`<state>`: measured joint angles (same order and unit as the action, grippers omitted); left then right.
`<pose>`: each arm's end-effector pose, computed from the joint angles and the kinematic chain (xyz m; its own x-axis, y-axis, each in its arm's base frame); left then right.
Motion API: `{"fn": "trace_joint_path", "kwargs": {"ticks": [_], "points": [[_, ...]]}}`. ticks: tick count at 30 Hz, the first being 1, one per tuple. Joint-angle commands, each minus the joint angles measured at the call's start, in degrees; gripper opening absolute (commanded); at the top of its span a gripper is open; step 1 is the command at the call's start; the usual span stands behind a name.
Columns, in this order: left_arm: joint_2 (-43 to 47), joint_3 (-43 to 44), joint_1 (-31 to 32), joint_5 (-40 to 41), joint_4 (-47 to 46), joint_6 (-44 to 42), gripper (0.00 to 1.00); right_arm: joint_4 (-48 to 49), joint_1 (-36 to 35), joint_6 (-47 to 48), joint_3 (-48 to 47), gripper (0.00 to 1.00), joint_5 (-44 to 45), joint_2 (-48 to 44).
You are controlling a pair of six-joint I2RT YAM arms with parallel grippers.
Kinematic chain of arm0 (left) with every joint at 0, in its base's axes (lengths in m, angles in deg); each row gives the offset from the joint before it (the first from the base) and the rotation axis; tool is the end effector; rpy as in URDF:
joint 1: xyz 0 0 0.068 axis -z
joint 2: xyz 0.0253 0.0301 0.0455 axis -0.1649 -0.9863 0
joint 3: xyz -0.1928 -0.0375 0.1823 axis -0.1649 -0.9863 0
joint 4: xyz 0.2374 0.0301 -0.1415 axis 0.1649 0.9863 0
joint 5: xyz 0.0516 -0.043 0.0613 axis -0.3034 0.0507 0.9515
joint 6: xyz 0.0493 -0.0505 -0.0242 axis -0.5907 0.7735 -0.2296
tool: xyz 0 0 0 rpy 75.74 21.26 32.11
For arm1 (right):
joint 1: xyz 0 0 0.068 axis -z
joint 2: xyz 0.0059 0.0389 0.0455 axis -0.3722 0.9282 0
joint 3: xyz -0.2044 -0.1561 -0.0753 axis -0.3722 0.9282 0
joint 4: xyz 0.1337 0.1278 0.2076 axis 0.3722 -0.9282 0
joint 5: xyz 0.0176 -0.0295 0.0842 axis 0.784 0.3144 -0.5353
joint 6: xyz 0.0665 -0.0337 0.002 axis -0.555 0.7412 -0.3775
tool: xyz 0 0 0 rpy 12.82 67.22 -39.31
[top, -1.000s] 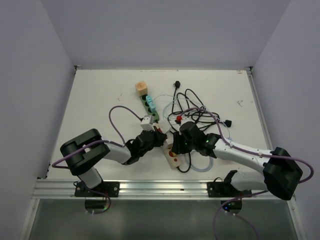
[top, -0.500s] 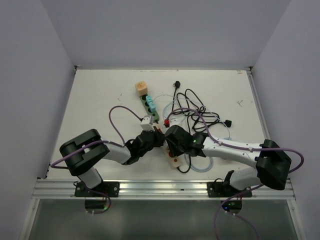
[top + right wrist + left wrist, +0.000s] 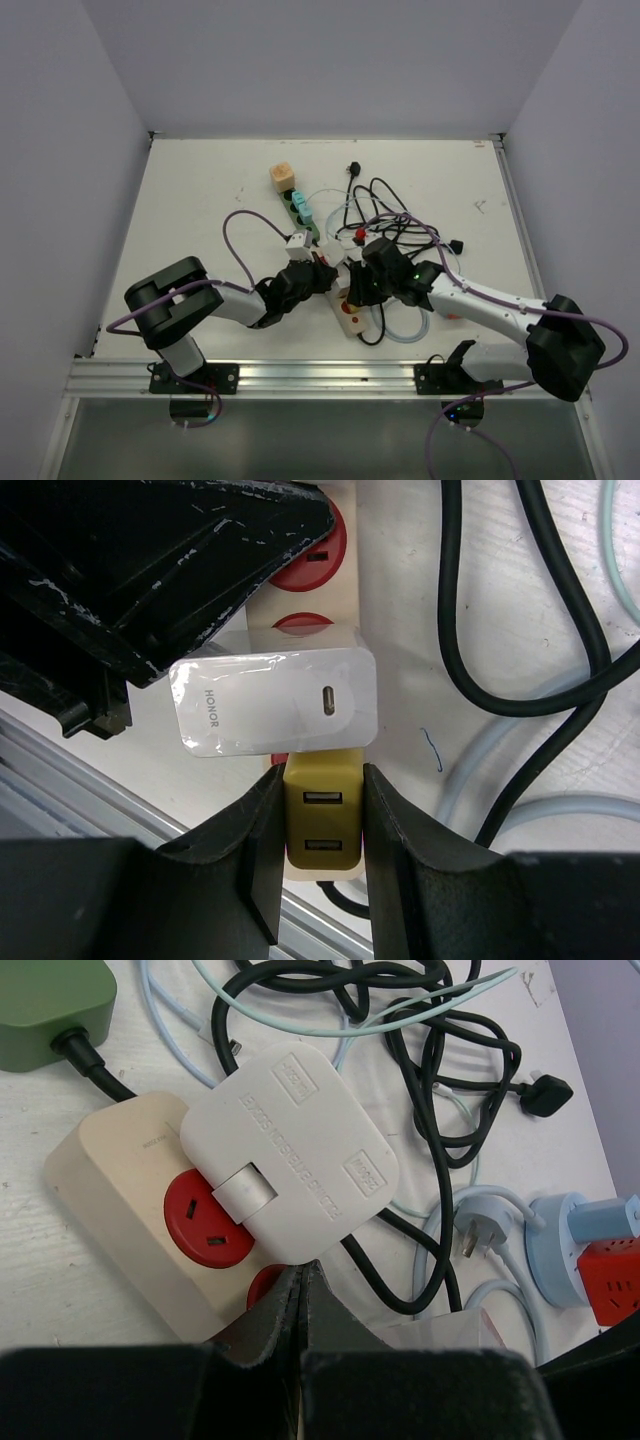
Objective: Pull the plug off the socket
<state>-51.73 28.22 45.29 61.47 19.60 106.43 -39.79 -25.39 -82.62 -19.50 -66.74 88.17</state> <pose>0.2037 -0.2518 0.0930 -0.6133 -0.3895 -0.6871 0.1881 0.7728 -0.6061 0.1867 0.2072 0.1686 -0.8556 -0.1188 -0.5039 -0.3449 0.8567 0.3836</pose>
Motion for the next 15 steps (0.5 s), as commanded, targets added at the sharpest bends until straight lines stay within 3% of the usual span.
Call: {"fn": "trace_joint_path", "kwargs": {"ticks": [1, 7, 12, 15], "points": [[-4.7, -3.1, 0.1, 3.5, 19.5, -2.6, 0.0, 7.6, -4.1, -2.8, -7.0, 0.0, -1.7, -1.0], [-5.0, -2.8, 0.1, 3.5, 19.8, -2.6, 0.0, 1.0, -12.4, -0.2, -13.8, 0.0, 5.9, 4.6], [-5.0, -2.9, 0.1, 3.5, 19.6, -2.6, 0.0, 2.2, -12.0, -0.9, -11.5, 0.0, 4.5, 2.0], [-5.0, -2.9, 0.1, 3.6, 19.7, -2.6, 0.0, 3.9, -8.1, -1.8, -8.7, 0.0, -1.7, -0.6]]}}
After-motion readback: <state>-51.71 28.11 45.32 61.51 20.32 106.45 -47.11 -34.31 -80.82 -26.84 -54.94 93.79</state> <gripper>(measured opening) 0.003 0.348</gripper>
